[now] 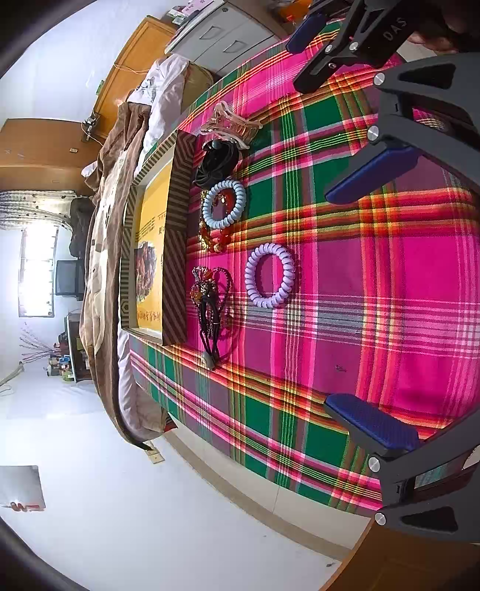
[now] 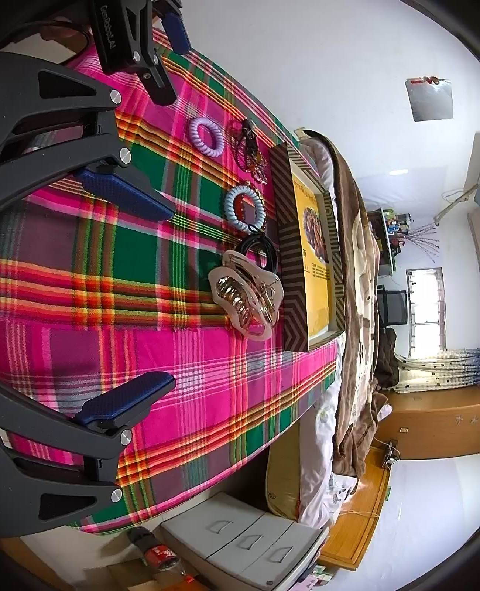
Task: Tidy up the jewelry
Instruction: 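Reach the right tool to the clear-gold hair claw clip and grasp it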
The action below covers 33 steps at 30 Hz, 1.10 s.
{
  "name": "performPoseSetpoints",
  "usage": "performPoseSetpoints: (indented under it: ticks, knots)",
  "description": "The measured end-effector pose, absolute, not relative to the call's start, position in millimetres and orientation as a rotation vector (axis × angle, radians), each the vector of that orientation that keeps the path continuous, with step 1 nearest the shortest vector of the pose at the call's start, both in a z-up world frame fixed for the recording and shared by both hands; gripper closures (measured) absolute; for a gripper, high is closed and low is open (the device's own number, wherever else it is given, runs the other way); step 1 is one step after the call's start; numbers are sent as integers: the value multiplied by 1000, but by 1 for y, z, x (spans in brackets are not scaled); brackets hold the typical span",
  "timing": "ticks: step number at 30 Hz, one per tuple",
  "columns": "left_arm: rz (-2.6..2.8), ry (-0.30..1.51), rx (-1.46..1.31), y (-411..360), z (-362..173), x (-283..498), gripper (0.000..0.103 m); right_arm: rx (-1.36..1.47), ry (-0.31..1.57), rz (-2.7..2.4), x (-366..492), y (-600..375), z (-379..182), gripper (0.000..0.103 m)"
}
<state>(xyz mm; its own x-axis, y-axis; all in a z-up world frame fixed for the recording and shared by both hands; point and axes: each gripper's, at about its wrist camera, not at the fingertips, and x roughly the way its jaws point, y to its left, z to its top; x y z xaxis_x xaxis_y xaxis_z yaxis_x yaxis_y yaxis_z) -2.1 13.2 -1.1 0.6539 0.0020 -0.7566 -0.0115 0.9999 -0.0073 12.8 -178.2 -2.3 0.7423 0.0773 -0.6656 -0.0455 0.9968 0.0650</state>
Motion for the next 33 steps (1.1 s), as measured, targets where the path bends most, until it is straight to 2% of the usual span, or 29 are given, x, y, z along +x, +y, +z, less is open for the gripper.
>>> performPoseSetpoints:
  ticks: [16,28,30,33]
  knots:
    - [-27,863,-119,55,-6,18,0,161,719,80,72,-188,10,19]
    - [-23,904,-164,64,-14,39,0,195,787,-21,119,-180,-1,19]
    - [-25,913,-173,65,-16,42,0,201,795,-30,121,-181,-4,20]
    - [-30,913,-176,63,-17,44,0,201,793,-52,119,-184,-4,35]
